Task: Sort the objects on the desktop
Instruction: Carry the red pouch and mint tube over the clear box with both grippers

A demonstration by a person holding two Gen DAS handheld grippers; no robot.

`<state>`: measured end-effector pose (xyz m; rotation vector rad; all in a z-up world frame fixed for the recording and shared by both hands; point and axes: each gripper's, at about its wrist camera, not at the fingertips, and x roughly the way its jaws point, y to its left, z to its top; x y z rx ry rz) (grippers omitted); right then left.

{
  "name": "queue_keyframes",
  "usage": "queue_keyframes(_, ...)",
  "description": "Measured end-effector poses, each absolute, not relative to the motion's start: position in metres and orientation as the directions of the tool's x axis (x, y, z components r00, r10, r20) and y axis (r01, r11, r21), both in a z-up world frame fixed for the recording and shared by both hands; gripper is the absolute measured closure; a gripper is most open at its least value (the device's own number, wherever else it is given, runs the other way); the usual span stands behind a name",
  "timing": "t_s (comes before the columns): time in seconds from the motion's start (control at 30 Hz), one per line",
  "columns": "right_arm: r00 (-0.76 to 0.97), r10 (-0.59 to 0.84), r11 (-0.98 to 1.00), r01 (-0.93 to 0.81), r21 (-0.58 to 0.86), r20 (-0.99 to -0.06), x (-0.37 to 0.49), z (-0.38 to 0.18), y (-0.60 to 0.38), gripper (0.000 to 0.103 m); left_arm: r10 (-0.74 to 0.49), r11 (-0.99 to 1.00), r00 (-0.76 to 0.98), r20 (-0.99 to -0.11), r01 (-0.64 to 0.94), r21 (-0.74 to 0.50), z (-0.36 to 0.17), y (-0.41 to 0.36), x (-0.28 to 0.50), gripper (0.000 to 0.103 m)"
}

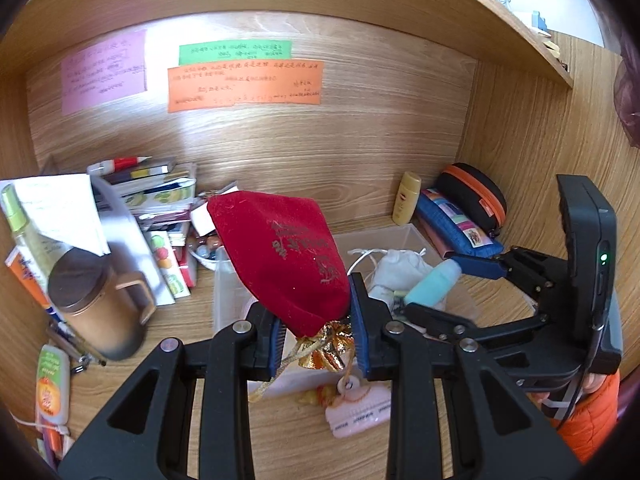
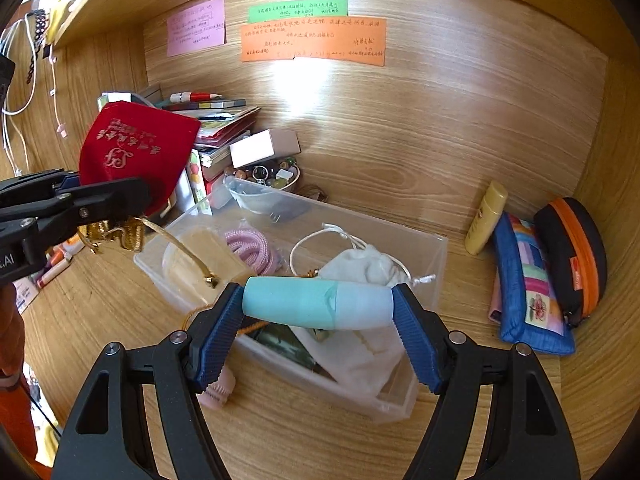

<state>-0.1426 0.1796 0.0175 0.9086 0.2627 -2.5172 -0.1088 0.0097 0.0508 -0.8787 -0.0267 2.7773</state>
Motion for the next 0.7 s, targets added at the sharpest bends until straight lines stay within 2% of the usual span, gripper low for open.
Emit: queue_keyframes(0.7, -0.664, -0.332, -0.887, 0.462, -0.018, -0.670, -0.202, 0.009, 0.170, 0.032, 0.226, -0.970, -0.732, -0.642, -0.227, -0.082, 0.024, 0.019, -0.173, 0.075)
